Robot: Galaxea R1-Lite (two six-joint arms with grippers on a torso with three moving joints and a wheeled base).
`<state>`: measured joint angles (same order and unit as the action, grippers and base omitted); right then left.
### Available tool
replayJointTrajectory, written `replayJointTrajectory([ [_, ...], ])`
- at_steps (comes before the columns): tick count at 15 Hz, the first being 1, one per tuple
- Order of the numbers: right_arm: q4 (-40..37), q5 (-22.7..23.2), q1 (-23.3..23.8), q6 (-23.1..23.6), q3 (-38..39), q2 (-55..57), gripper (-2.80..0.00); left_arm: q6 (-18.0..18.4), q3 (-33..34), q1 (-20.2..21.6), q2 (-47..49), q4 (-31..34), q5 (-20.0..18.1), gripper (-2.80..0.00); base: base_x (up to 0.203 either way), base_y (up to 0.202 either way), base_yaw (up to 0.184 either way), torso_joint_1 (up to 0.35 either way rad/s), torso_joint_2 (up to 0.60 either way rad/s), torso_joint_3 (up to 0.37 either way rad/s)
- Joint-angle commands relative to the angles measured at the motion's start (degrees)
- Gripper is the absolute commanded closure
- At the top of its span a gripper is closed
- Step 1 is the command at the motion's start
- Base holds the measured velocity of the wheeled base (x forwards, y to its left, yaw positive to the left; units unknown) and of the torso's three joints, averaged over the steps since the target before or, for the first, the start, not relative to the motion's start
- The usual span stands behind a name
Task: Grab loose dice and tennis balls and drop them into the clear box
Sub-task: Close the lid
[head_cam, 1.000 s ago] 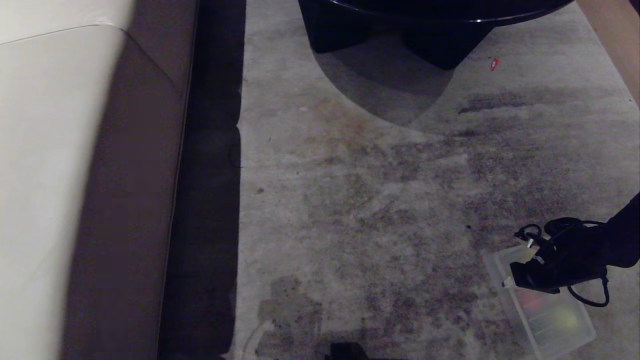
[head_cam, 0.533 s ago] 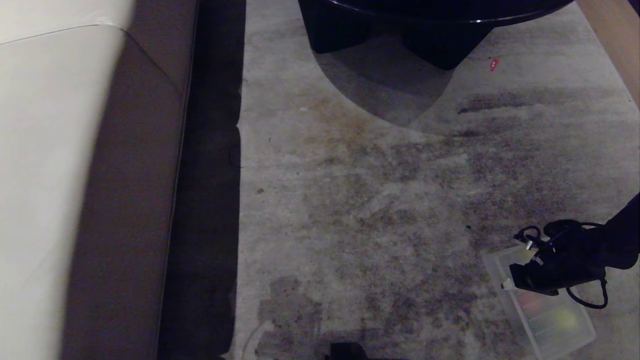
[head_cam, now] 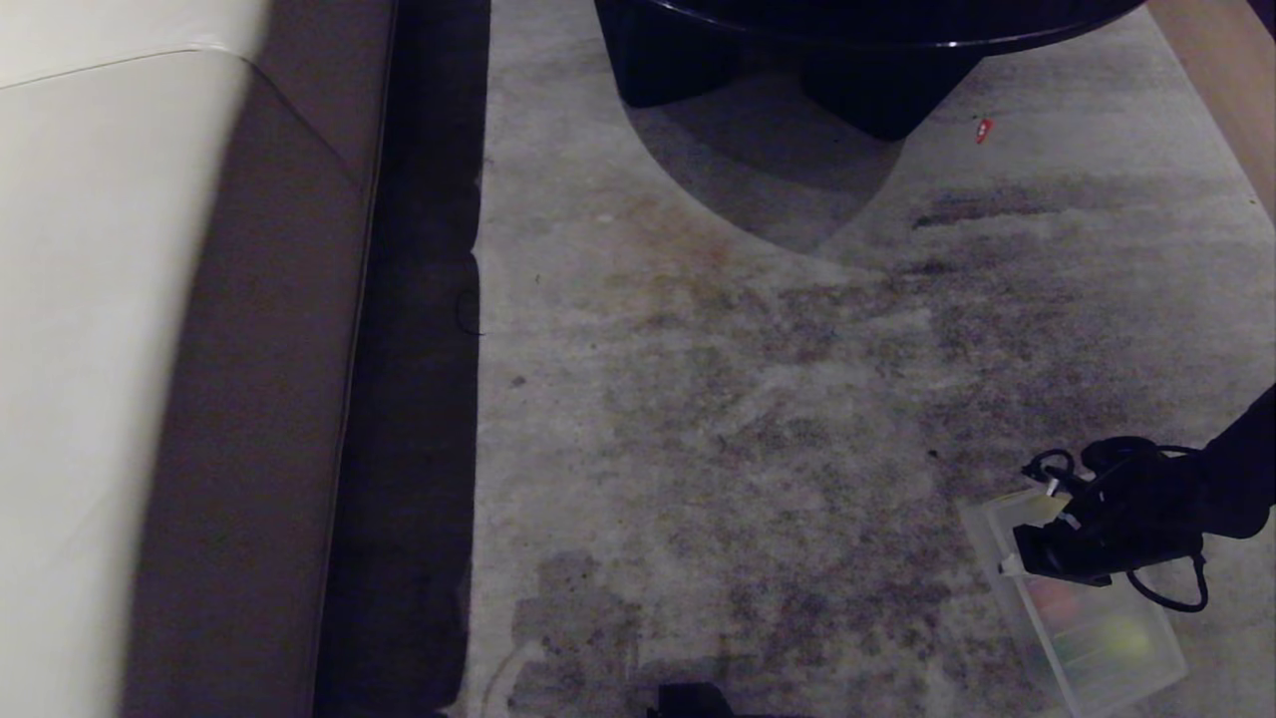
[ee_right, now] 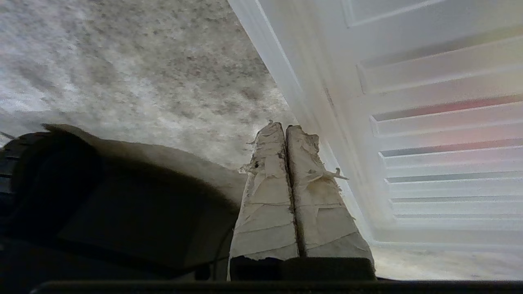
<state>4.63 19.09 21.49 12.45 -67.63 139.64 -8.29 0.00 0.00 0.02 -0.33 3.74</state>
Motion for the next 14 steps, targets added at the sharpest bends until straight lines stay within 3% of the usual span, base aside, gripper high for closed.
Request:
replayJointTrajectory([
  [1,0.4,-0.5,0.0,0.5,-0.3,0.7,0.0,-0.1,0.0,0.0,0.0,0.0,0.0,0.0,0.0,0.0,0.0,0.0,0.0,0.0],
  [4,0.5,-0.5,0.1,2.8,-0.7,1.1,0.0,-0.1,0.0,0.0,0.1,0.0,0.0,0.0,0.0,0.0,0.0,0.0,0.0,0.0],
  [10,0.2,-0.3,-0.4,2.7,1.4,-1.5,0.0,-0.1,0.0,0.0,0.1,0.0,0.0,0.0,0.0,0.0,0.0,0.0,0.0,0.0],
  [14,-2.2,3.0,-0.6,2.5,4.5,-8.3,0.0,-0.1,0.0,0.0,0.1,0.0,0.0,0.0,0.0,0.0,0.0,0.0,0.0,0.0],
])
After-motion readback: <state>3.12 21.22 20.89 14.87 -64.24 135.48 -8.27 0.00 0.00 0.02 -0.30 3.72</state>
